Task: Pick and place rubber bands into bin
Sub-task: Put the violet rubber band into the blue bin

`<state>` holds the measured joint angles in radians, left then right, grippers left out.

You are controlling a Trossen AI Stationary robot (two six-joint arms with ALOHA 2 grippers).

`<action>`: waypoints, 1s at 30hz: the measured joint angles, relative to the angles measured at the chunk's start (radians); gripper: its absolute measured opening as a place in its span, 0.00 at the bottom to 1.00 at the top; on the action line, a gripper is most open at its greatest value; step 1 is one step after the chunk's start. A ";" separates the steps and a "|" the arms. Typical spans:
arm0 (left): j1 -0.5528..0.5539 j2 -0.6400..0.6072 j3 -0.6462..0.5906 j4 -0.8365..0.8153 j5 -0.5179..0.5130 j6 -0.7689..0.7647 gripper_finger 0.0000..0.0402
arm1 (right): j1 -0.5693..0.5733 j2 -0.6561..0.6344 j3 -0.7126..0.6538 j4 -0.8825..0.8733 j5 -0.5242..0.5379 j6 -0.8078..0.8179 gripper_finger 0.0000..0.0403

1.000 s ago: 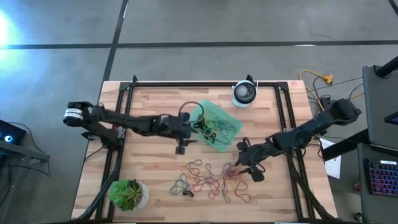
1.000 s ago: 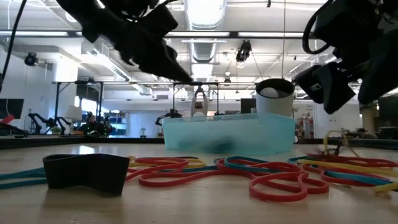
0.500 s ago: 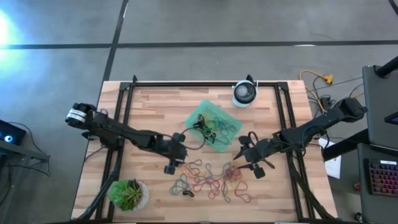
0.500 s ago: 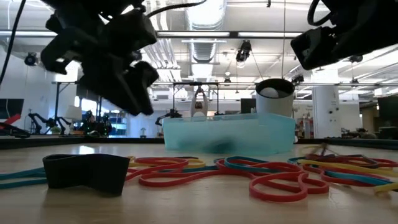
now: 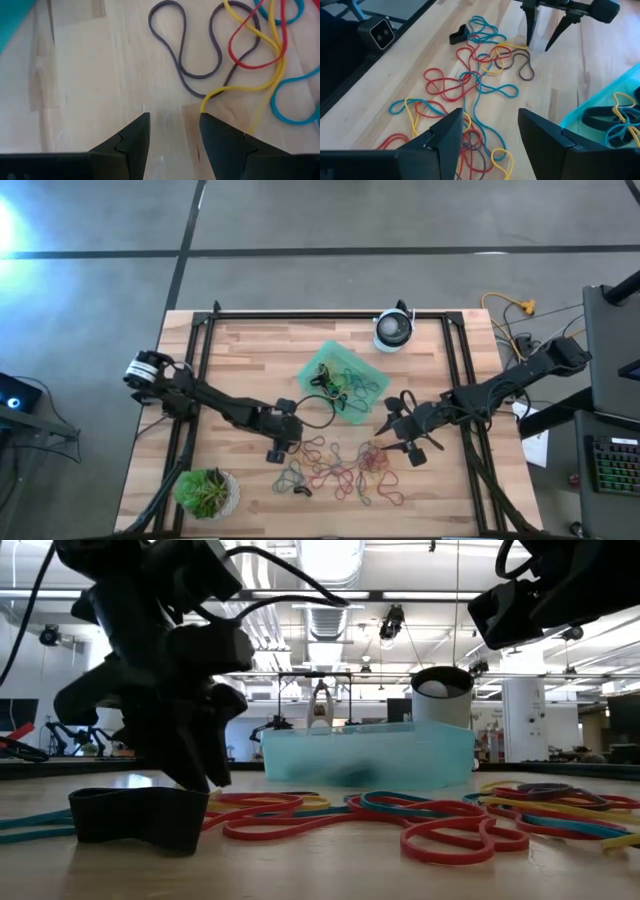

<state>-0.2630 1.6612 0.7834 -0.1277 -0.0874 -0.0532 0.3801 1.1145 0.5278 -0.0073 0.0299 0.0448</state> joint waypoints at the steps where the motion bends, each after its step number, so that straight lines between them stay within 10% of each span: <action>1: 0.000 0.004 0.001 0.002 0.000 -0.009 0.40 | 0.000 0.000 0.000 -0.001 0.000 0.000 0.46; 30: -0.081 -0.038 0.047 0.068 0.095 -0.045 0.40 | 0.004 0.102 -0.078 0.112 -0.033 0.142 0.46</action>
<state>-0.3439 1.6228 0.8308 -0.0598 0.0078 -0.0982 0.3845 1.2166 0.4502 0.1047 -0.0031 0.1869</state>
